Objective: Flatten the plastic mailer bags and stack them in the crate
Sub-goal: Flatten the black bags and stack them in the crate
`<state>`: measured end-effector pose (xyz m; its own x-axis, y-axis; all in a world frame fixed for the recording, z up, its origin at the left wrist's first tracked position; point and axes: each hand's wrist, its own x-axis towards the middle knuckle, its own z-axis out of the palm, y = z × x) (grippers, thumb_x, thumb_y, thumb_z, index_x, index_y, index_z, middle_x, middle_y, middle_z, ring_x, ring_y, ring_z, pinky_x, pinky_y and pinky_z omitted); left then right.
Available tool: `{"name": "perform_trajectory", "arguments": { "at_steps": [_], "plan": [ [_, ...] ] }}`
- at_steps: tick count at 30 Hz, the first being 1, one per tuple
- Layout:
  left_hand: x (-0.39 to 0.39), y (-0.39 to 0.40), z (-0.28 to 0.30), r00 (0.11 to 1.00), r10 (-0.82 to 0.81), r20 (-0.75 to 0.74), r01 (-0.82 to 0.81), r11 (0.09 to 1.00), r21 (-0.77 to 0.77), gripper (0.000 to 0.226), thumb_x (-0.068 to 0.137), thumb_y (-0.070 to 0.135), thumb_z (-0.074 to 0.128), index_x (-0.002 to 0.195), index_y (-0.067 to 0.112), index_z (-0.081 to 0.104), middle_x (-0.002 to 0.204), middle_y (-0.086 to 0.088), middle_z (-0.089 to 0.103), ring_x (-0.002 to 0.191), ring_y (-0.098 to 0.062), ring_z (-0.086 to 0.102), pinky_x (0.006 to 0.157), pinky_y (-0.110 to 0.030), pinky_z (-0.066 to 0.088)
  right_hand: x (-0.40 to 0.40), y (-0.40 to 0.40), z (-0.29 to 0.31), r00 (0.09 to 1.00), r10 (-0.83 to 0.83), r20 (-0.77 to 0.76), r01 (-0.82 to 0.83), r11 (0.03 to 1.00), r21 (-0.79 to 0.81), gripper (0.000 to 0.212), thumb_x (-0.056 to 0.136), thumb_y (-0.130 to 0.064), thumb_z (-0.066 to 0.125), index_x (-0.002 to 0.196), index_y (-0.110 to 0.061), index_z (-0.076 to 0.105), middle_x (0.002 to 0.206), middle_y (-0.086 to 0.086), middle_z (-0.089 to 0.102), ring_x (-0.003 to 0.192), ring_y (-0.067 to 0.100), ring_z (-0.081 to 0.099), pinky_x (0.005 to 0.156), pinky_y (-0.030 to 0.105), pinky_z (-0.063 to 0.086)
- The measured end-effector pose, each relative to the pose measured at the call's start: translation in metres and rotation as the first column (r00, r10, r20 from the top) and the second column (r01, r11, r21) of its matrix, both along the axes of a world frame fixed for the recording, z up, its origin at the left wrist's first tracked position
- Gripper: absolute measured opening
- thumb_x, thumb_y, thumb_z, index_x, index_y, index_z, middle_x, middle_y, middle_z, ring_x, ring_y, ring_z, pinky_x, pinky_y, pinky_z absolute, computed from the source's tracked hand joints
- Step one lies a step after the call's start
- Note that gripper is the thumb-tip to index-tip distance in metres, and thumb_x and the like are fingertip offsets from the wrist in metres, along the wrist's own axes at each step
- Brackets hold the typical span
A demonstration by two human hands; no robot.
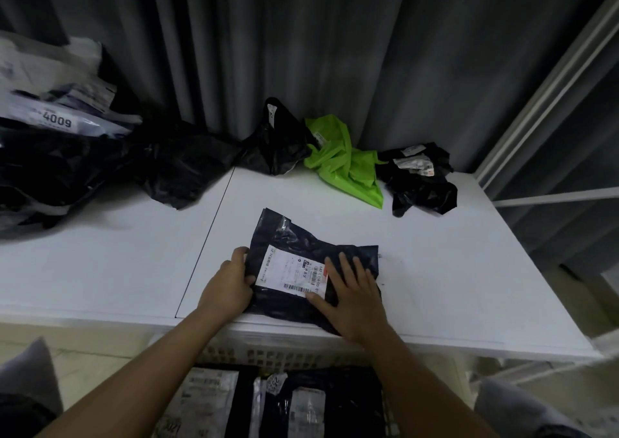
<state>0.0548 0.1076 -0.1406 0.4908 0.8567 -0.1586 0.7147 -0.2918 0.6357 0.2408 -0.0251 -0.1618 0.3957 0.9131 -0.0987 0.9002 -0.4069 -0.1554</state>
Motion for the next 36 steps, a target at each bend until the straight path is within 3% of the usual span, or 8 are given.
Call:
{"name": "perform_trajectory", "arguments": {
  "at_steps": [8, 13, 17, 19, 22, 26, 31, 36],
  "plan": [
    [-0.001, -0.015, 0.014, 0.958, 0.007, -0.288, 0.053, 0.978, 0.2, 0.052, 0.096, 0.016, 0.043, 0.143, 0.012, 0.021, 0.125, -0.013, 0.043, 0.089, -0.033, 0.058, 0.065, -0.035, 0.04, -0.002, 0.005, 0.011, 0.999, 0.028, -0.018, -0.028, 1.0, 0.003, 0.107, 0.063, -0.09, -0.01, 0.153, -0.034, 0.004, 0.161, -0.001, -0.007, 0.147, 0.019, -0.013, 0.115, 0.045, -0.015],
    [0.009, -0.015, 0.015, 0.94, -0.029, -0.339, 0.229, 0.791, 0.567, 0.08, 0.058, 0.013, 0.069, 0.134, 0.003, 0.048, 0.125, -0.018, 0.053, 0.107, -0.035, 0.056, 0.08, -0.043, 0.05, -0.017, 0.022, 0.024, 0.995, 0.026, -0.099, 0.003, 0.957, 0.291, 0.059, 0.09, -0.031, 0.03, 0.146, -0.014, 0.037, 0.158, 0.011, 0.019, 0.148, 0.028, 0.01, 0.118, 0.043, -0.001],
    [0.03, -0.014, 0.008, 0.929, -0.191, -0.317, 0.331, 0.812, 0.48, 0.053, 0.078, 0.028, 0.037, 0.118, 0.002, 0.062, 0.122, -0.021, 0.059, 0.113, -0.039, 0.058, 0.088, -0.048, 0.051, -0.001, 0.042, 0.026, 0.996, -0.075, 0.045, 0.053, 0.928, 0.369, 0.05, 0.073, -0.011, 0.054, 0.122, -0.005, 0.062, 0.134, 0.02, 0.054, 0.127, 0.043, 0.046, 0.104, 0.061, 0.035],
    [0.041, -0.011, 0.003, 0.926, -0.213, -0.312, 0.338, 0.836, 0.432, 0.058, 0.087, 0.035, 0.027, 0.121, 0.004, 0.061, 0.128, -0.02, 0.058, 0.121, -0.037, 0.054, 0.095, -0.05, 0.047, 0.011, 0.047, 0.029, 0.984, -0.131, 0.12, 0.093, 0.956, 0.279, 0.046, 0.082, -0.015, 0.05, 0.127, -0.011, 0.059, 0.134, 0.012, 0.055, 0.131, 0.037, 0.042, 0.107, 0.061, 0.026],
    [0.058, -0.004, -0.006, 0.912, -0.237, -0.334, 0.368, 0.832, 0.416, 0.078, 0.087, 0.047, 0.001, 0.146, 0.008, 0.036, 0.155, -0.015, 0.027, 0.145, -0.03, 0.021, 0.116, -0.048, 0.018, 0.033, 0.05, 0.028, 0.97, -0.193, 0.15, 0.174, 0.976, 0.128, 0.042, 0.101, -0.026, 0.032, 0.141, -0.018, 0.04, 0.14, 0.005, 0.046, 0.141, 0.028, 0.022, 0.112, 0.054, -0.003],
    [0.062, 0.0, -0.029, 0.92, -0.237, -0.312, 0.364, 0.811, 0.458, 0.083, 0.086, 0.058, -0.02, 0.152, 0.014, 0.006, 0.16, -0.007, 0.0, 0.147, -0.021, -0.008, 0.117, -0.037, -0.009, 0.05, 0.053, 0.03, 0.958, -0.245, 0.148, 0.229, 0.966, 0.12, 0.025, 0.098, -0.019, 0.036, 0.115, -0.018, 0.055, 0.114, 0.003, 0.056, 0.121, 0.027, 0.04, 0.114, 0.052, 0.006],
    [0.059, -0.003, -0.037, 0.931, -0.235, -0.279, 0.338, 0.841, 0.422, 0.078, 0.077, 0.061, -0.03, 0.146, 0.025, -0.021, 0.154, 0.002, -0.025, 0.142, -0.015, -0.026, 0.116, -0.036, -0.014, 0.064, 0.058, 0.03, 0.947, -0.322, 0.012, 0.314, 0.931, 0.187, 0.025, 0.088, -0.007, 0.046, 0.105, -0.019, 0.061, 0.109, 0.002, 0.059, 0.112, 0.025, 0.047, 0.111, 0.044, 0.016],
    [0.059, -0.001, -0.035, 0.907, -0.259, -0.332, 0.39, 0.816, 0.428, 0.075, 0.075, 0.058, -0.035, 0.145, 0.033, -0.022, 0.155, 0.002, -0.026, 0.141, -0.017, -0.03, 0.114, -0.04, -0.018, 0.052, 0.064, 0.026, 0.941, -0.306, 0.147, 0.258, 0.926, 0.276, 0.033, 0.078, -0.005, 0.053, 0.109, -0.012, 0.062, 0.121, 0.012, 0.054, 0.123, 0.033, 0.041, 0.113, 0.057, 0.006]
  ]
}}
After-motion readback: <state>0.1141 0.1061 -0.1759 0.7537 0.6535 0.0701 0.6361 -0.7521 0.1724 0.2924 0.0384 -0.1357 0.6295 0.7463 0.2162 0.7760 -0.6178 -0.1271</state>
